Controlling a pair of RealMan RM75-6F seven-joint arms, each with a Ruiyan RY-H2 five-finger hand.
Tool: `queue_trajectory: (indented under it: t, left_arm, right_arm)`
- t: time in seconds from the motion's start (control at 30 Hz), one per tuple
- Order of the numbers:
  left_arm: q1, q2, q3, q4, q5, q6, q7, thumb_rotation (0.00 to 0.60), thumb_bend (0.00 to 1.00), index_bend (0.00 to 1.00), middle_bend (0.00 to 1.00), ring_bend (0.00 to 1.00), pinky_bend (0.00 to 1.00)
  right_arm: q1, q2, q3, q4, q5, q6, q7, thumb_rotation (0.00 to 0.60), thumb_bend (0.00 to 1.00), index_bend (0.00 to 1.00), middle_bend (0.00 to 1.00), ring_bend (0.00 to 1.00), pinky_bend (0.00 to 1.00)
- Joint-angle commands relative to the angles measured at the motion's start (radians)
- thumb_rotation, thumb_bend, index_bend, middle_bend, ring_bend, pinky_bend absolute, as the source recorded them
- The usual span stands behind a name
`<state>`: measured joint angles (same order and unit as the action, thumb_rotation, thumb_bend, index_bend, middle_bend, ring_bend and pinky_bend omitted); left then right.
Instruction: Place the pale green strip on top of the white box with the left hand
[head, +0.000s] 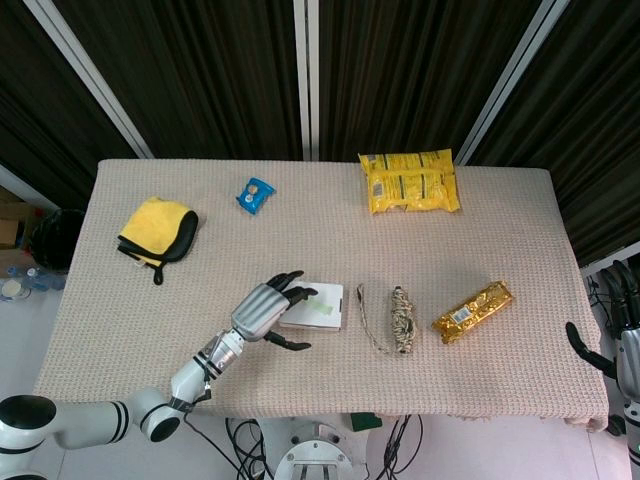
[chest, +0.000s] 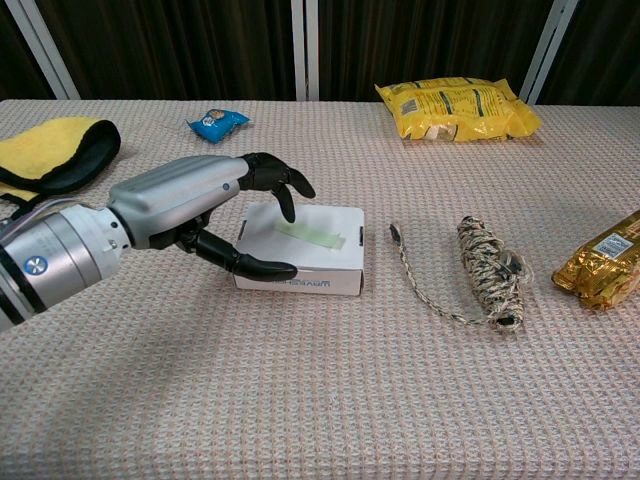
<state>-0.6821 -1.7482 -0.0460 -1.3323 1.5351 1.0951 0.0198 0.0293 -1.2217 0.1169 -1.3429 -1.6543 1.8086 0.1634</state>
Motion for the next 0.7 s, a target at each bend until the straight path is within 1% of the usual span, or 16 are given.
queue_trajectory:
  t: [0.03,0.37,0.7]
  left_arm:
    - [0.000,0.001,-0.001,0.001,-0.004,-0.005,0.003,0.226,0.00,0.20,0.34,0.06,0.17]
    - [0.001,-0.008,0.003,0.016,-0.017,-0.026,0.009,0.230,0.00,0.20,0.34,0.06,0.17]
    - [0.002,-0.007,-0.001,-0.005,0.022,0.016,-0.016,0.226,0.00,0.20,0.34,0.06,0.17]
  right_arm:
    - [0.000,-0.001,-0.002,0.001,-0.002,-0.002,0.001,0.545,0.30,0.00,0.00,0.00,0.00]
    - [-0.002,-0.005,-0.001,0.015,0.004,0.000,0.012,0.547,0.30,0.00,0.00,0.00,0.00]
    - [-0.003,-0.008,0.001,0.024,0.008,0.001,0.024,0.546,0.30,0.00,0.00,0.00,0.00]
